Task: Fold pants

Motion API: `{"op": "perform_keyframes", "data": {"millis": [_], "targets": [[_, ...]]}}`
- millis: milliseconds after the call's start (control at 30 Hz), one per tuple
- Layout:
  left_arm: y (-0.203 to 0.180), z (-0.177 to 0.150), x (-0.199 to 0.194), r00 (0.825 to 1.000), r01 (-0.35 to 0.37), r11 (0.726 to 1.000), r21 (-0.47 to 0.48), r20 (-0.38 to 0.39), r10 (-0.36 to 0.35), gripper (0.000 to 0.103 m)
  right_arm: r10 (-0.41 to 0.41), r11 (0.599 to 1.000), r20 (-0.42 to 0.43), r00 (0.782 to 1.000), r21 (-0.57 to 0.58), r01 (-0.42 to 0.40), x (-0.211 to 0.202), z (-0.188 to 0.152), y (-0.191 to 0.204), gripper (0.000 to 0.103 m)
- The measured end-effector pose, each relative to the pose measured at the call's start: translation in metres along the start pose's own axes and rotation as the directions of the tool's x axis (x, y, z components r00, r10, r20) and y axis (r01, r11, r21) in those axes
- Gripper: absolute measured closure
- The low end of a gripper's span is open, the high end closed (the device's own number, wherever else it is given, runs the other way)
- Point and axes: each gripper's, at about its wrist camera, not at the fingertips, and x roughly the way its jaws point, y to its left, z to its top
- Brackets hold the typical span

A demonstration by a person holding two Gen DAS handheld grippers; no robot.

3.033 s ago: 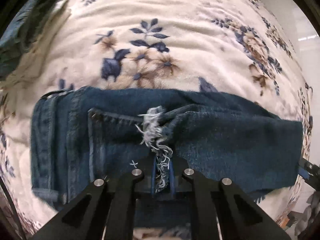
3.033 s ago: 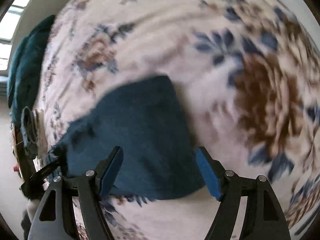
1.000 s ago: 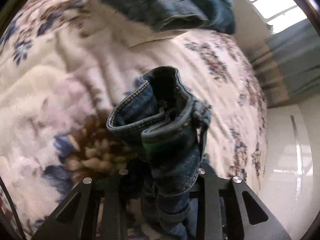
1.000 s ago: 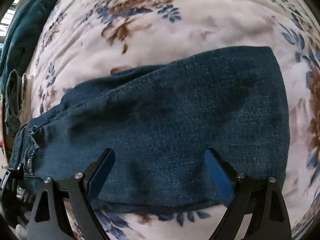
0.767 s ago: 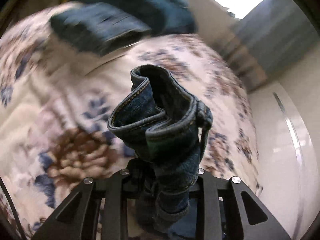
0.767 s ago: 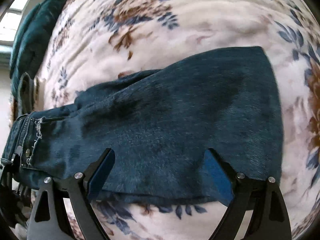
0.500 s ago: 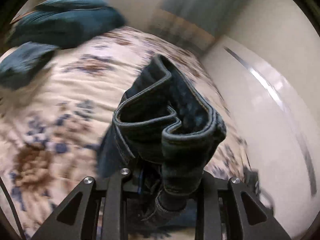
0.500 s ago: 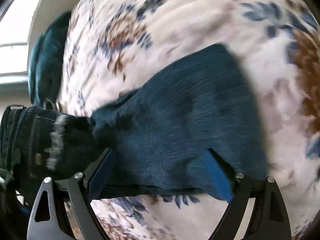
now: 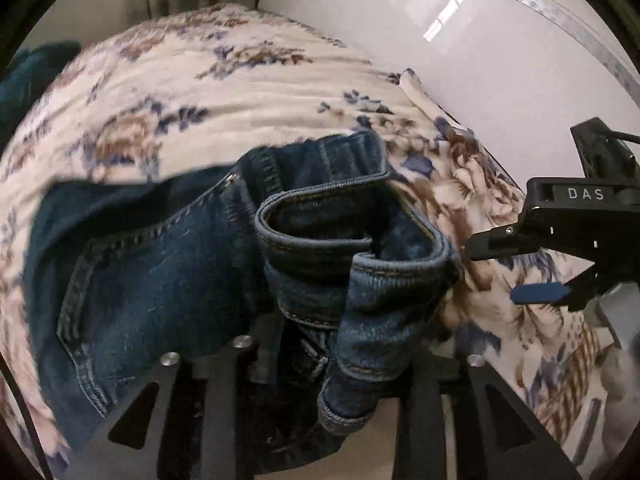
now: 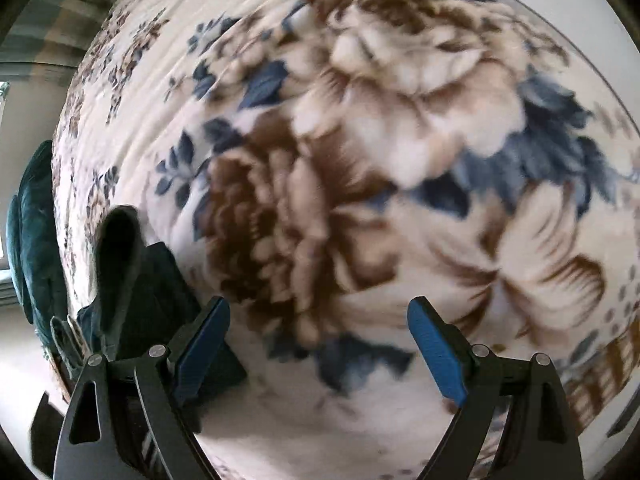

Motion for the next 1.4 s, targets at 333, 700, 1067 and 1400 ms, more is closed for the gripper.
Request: {"op": "perform_keyframes", "data": {"millis": [333, 700, 1067, 1400], "targets": [[0.046, 0.004, -0.085, 0.996, -0.054, 0.991, -0.12, -0.07, 0.046, 0.004, 0.22, 0.958, -0.063, 0.973, -0.173, -0.228, -0.023, -0.007, 0.074, 0.01], [0.214, -0.015, -0.047, 0.962, -0.225, 0.819, -0.528, -0.256, 0.1, 0.004, 0.12, 0.953, -0.198, 0.973, -0.251, -0.169, 0.032, -0.024, 0.12, 0.074], [0.214, 0.013, -0.038, 0.961, -0.192, 0.834, -0.518, -0.273, 0.052, 0.0, -0.102, 0.942, -0.21, 0.972, -0.335, 0.026, 0.057, -0.034, 0.11, 0.085], [0.256, 0.047, 0.05, 0.905, -0.311, 0.84, -0.446, -0.408, 0.118, 0.0, -0.067, 0.95, -0.213, 0.975, -0.313, -0.003, 0.047, -0.026, 0.099, 0.07]]}}
